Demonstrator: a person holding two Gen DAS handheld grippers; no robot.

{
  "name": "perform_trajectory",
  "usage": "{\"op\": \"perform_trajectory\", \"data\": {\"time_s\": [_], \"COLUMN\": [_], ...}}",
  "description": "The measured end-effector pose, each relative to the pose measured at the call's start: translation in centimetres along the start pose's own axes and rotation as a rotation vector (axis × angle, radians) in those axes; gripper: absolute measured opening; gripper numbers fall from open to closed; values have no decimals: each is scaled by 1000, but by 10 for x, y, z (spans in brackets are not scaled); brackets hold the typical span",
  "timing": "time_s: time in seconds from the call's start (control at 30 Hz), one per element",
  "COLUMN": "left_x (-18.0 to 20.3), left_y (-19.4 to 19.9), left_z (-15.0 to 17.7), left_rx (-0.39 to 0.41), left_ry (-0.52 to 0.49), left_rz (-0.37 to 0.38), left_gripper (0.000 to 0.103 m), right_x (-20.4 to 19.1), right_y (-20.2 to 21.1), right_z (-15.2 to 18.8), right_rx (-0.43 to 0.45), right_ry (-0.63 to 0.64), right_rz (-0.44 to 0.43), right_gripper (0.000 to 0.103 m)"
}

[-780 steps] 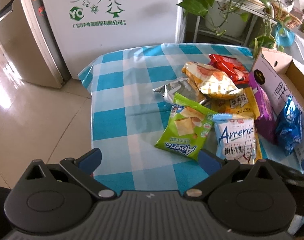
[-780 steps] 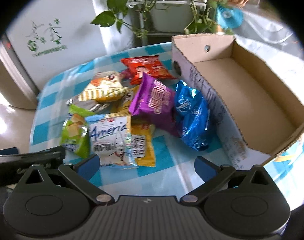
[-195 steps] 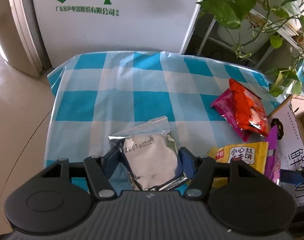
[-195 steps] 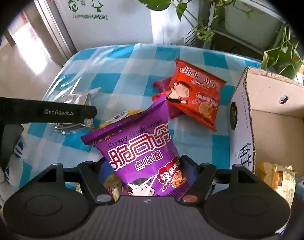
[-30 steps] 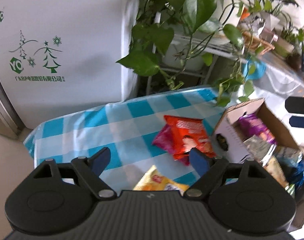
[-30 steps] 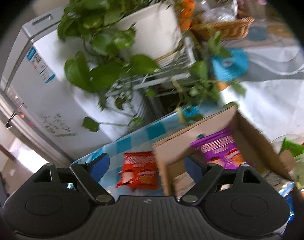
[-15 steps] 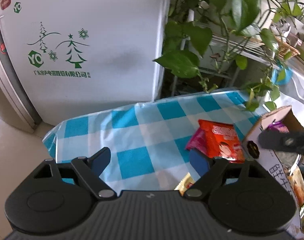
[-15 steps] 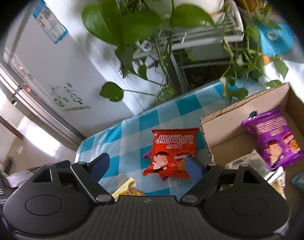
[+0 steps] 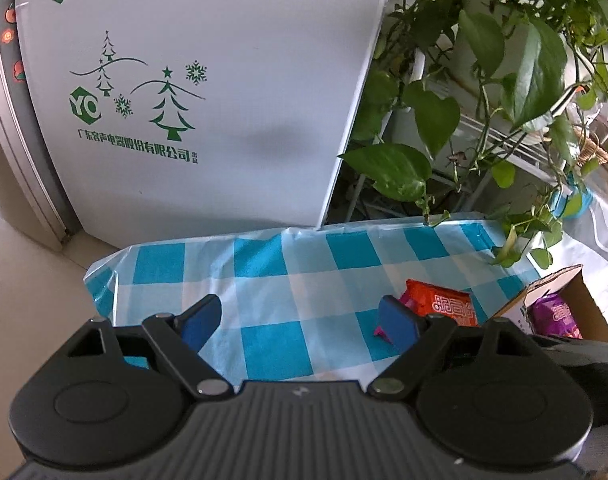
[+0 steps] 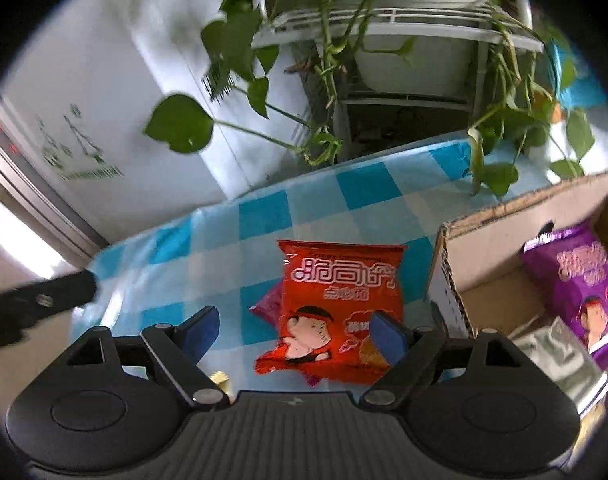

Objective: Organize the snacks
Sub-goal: 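Grasp the red Crispy commander bag with the right tool while the left tool approaches the pink pack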

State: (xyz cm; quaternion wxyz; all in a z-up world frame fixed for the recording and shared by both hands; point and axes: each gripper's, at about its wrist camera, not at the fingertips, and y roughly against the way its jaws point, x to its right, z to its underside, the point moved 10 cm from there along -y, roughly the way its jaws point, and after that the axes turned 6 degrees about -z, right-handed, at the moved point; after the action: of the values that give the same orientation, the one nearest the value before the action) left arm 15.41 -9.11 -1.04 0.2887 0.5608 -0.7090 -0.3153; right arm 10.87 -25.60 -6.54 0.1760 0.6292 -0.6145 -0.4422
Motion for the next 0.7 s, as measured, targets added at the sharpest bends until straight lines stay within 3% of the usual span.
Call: {"op": "perform_trajectory", "data": {"time_s": [0.23, 0.3, 0.4, 0.5, 0.7], "left_x": [0, 0, -2, -7, -17], "left_y": [-6, -7, -9, -9, -11], "left_z": [-2, -3, -5, -7, -11], "left_rx": [-14, -14, -13, -11, -11], "left_ry": [13, 21, 28, 44, 83], "left_rz": [10, 12, 14, 9, 0], "left_gripper": [86, 86, 86, 86, 86], "right_x": [2, 1, -2, -14, -53], "right_y": [-22, -25, -28, -30, -22], "right_z": [1, 2, 5, 10, 30], "right_rx": [4, 6, -3, -22, -106], "right_ry": [86, 113, 158, 215, 308], "right_rz": [127, 149, 150, 96, -120], "right_gripper": [87, 73, 67, 66, 65]}}
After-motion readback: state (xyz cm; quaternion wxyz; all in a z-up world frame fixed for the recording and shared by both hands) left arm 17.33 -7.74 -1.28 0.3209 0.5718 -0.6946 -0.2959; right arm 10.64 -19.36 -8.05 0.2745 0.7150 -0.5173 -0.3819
